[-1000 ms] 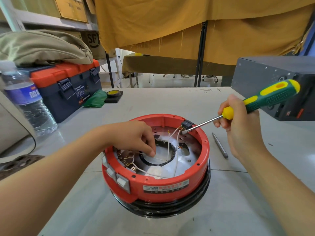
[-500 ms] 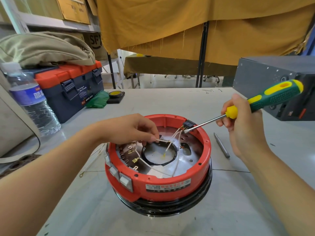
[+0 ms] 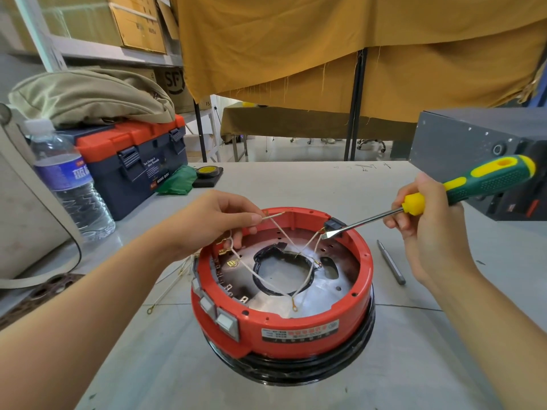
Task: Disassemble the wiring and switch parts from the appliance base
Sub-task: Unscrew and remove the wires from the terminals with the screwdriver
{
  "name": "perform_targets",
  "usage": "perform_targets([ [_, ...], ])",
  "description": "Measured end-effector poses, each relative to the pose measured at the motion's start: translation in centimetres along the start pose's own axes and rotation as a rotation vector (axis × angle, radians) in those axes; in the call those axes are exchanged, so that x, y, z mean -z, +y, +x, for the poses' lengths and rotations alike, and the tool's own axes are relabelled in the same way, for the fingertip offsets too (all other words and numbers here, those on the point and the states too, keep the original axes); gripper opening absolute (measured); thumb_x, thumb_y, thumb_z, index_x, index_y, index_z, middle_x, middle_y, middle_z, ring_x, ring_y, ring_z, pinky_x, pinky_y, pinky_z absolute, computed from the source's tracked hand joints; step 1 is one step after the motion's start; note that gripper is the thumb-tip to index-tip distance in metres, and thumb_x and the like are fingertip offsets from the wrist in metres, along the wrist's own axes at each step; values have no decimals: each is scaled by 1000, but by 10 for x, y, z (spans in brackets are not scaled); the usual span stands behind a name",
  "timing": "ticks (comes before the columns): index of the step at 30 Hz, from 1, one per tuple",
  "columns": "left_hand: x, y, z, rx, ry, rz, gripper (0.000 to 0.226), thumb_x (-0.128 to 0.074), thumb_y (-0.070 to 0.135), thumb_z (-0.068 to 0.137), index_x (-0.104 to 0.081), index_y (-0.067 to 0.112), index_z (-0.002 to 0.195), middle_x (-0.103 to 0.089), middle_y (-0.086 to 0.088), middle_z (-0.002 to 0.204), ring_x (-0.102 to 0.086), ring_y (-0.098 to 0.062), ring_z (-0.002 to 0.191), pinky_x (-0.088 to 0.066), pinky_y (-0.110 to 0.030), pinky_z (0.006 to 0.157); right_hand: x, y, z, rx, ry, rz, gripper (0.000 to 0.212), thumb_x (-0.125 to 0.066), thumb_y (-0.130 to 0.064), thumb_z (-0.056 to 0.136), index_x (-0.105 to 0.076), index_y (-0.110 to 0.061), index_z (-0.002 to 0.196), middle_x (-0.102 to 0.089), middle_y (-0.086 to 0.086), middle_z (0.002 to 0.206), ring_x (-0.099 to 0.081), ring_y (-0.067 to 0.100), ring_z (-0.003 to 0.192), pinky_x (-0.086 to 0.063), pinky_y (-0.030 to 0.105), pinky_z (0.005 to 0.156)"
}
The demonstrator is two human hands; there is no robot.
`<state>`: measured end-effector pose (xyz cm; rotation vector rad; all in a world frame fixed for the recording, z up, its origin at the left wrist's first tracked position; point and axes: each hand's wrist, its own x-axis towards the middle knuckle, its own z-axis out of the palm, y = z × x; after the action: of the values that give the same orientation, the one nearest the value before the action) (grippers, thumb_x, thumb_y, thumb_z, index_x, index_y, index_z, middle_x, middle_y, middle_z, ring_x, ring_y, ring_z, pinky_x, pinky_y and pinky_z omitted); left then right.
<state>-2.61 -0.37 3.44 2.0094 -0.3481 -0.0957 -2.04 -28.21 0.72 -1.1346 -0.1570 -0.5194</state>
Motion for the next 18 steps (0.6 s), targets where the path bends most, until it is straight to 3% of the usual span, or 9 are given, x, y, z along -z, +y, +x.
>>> perform_targets([
  [9,5,2,-7,-4,59,-74,14,-61,8,87,-72,10,81,-63,-5,67,-48,-8,44,-40,-15,40,0,-2,-1,-7,1,1,38,-52,-32,81,-54,-21,45,-47,-1,55,-36,10,39,-41,21,45],
  [18,6,3,-12,-53,55,-256,16,-60,15,81,-70,17,69,-59,1,61,-44,-6,41,-37,-22,54,-2,0,-2,-32,-11,-24,38,-52,-33,81,-56,-21,45,-44,0,51,-39,10,40,-43,24,47],
])
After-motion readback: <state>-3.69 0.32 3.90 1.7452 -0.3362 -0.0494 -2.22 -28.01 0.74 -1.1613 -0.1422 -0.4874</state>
